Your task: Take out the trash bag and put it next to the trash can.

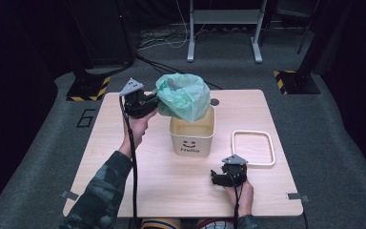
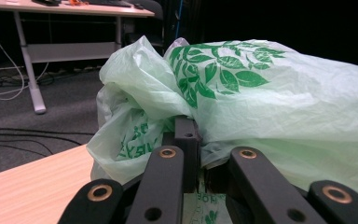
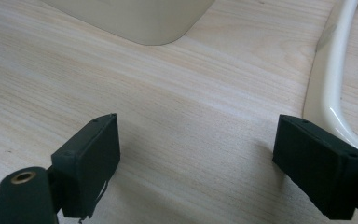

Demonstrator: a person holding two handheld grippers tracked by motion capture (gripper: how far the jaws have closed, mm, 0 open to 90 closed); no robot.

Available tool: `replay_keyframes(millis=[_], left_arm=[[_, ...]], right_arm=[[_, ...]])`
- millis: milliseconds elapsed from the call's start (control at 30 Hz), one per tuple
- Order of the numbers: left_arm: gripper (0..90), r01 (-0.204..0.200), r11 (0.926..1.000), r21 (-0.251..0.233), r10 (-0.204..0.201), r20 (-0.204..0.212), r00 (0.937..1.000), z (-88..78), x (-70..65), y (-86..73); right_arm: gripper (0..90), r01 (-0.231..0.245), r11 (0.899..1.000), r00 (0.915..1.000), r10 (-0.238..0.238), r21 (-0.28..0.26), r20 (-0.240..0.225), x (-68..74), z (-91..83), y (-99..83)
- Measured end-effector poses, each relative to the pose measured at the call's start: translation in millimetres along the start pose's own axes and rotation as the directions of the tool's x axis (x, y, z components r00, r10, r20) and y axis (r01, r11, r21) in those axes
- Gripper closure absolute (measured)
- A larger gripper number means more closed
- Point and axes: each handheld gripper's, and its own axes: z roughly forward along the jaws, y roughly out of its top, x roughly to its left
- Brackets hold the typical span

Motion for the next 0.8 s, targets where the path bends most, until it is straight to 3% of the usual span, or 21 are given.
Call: replay_keyframes(millis=[800], left_arm=[[86.1, 0.037, 0.9988, -0.032, -0.040, -0.108, 0.9933, -37.5, 39.9, -3.3]], right_arm=[[14.7, -0.006, 1.000, 1.0000, 0.006, 0.001, 0.004, -0.1, -0.5, -0.3]])
